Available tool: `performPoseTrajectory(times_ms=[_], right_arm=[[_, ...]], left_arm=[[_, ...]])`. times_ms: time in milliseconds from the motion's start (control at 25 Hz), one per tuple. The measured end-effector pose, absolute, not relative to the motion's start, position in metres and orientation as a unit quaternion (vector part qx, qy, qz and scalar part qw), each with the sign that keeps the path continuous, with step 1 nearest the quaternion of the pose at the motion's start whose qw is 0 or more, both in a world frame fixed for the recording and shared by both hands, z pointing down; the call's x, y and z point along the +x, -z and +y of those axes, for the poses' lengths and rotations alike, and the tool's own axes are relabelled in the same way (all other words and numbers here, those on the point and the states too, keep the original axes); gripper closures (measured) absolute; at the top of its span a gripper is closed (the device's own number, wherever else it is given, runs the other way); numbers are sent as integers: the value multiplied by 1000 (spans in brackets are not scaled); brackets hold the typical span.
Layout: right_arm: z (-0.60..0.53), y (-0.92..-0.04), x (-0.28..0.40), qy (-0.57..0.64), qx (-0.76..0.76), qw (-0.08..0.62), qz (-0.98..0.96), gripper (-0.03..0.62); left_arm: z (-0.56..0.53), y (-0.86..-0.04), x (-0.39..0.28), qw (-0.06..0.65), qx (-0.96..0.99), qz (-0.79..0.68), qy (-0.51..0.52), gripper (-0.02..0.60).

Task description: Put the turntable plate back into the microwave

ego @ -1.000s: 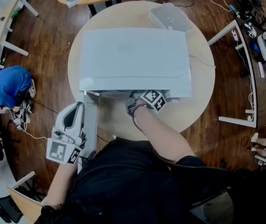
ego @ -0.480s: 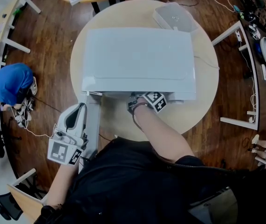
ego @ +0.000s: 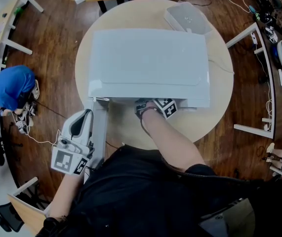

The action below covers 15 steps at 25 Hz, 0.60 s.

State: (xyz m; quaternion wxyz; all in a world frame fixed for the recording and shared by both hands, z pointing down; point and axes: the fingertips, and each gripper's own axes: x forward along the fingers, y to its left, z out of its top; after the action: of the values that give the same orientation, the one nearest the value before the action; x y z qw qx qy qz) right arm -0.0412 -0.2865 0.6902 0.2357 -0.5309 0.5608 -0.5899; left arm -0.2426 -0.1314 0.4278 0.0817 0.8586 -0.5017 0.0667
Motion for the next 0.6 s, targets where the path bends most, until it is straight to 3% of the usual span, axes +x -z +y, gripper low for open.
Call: performPoseTrajectory(times_ms=[600], right_arm=[[-288, -708, -8, 600, -545, 241, 533, 540]], left_arm=[[-139, -428, -213, 79, 867, -487, -64, 577]])
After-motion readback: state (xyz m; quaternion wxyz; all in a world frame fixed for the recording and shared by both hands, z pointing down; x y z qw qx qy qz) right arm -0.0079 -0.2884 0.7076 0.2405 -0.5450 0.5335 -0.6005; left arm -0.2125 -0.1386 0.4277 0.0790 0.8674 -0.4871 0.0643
